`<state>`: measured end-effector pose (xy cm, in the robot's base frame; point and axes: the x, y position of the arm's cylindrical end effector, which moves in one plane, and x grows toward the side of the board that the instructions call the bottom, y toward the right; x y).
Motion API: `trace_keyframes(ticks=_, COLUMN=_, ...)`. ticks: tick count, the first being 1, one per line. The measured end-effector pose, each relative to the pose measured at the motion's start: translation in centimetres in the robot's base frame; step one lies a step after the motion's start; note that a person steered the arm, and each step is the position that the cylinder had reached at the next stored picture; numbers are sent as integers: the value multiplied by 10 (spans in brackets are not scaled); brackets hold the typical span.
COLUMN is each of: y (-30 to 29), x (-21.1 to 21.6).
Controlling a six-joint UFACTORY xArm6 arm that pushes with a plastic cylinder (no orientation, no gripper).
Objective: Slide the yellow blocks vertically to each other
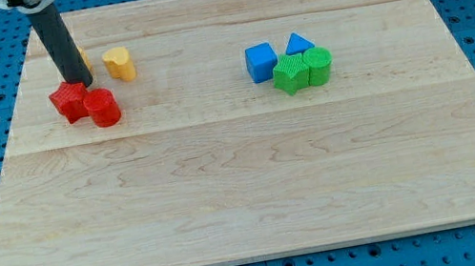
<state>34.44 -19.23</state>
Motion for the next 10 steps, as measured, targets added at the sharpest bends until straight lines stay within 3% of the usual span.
trace_keyframes(ticks=1, y=56, x=-4)
trace_keyframes(ticks=3, y=62, x=0)
trace_keyframes(ticks=7, y=-52, x=-25)
trace_keyframes(ticks=9, y=51, x=-69)
trace_keyframes(ticks=10, y=55, x=-78)
